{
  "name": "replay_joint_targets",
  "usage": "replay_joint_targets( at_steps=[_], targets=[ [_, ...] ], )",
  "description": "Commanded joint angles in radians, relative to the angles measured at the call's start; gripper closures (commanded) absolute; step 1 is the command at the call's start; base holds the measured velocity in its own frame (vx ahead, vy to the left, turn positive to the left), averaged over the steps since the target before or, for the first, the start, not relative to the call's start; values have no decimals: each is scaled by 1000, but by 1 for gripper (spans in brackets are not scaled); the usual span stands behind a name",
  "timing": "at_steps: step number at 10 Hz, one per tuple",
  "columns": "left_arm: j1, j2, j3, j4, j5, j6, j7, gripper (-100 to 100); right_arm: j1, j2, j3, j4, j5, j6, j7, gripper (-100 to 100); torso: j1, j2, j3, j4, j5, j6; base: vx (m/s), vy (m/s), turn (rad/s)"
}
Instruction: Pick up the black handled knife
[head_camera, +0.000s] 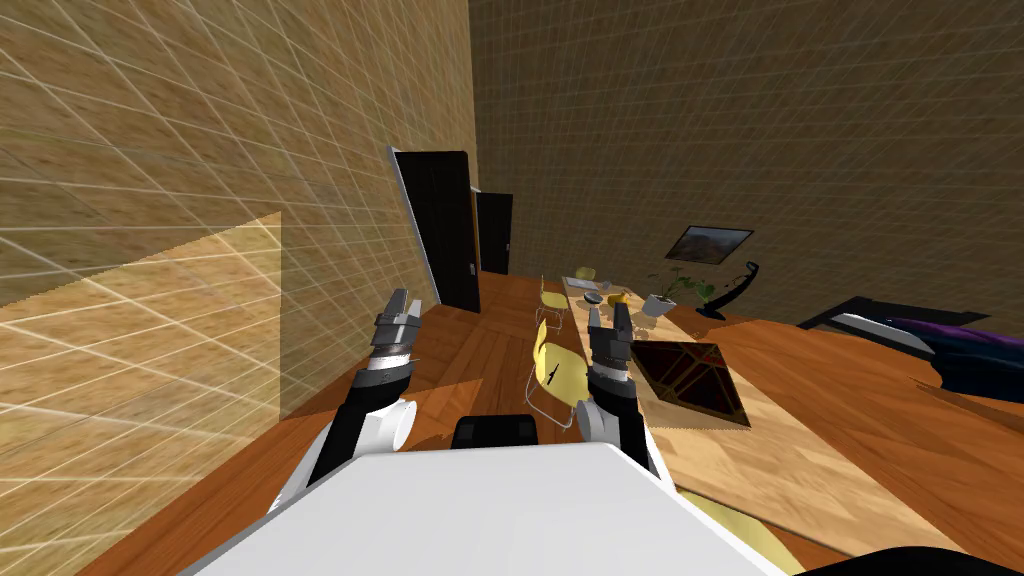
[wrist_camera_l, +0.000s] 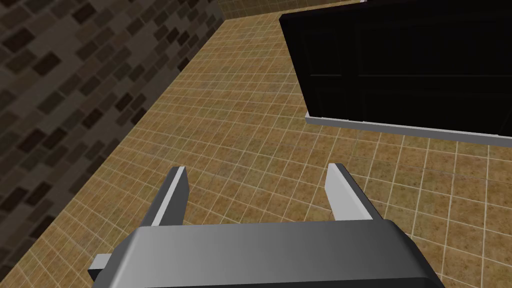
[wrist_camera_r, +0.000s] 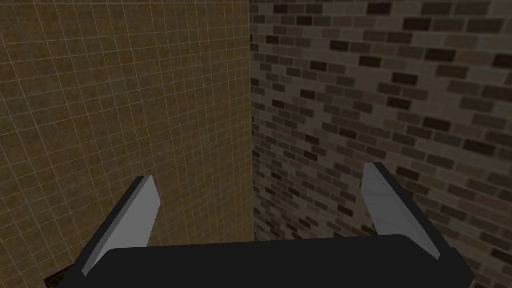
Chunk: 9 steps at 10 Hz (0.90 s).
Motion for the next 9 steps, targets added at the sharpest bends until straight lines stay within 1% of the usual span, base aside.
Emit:
replay_joint_targets(
  at_steps=[1, 3, 5, 7, 8, 9],
  targets=[
    [0, 0, 0, 0, 0, 0, 0, 0, 8, -44, -8, 28, 14, 9, 11, -100, 0, 0, 0, 0, 0, 0, -15, 3, 106],
    [0, 0, 0, 0, 0, 0, 0, 0, 17, -84, -19, 70, 34, 21, 27, -100, 0, 2, 1, 0, 0, 0, -31, 9, 143],
    [0, 0, 0, 0, 0, 0, 0, 0, 28, -116, -33, 126, 63, 38, 48, -100, 0, 2, 1, 0, 0, 0, -34, 12, 155],
    [0, 0, 0, 0, 0, 0, 0, 0, 41, -140, -48, 200, 98, 56, 75, -100, 0, 2, 1, 0, 0, 0, -32, 9, 197],
    [0, 0, 0, 0, 0, 0, 0, 0, 41, -140, -48, 208, 98, 56, 75, -100, 0, 2, 1, 0, 0, 0, -20, 0, 62],
    [0, 0, 0, 0, 0, 0, 0, 0, 47, -150, -57, 240, 118, 65, 91, -100, 0, 2, 1, 0, 0, 0, -18, 10, 133]
  ],
)
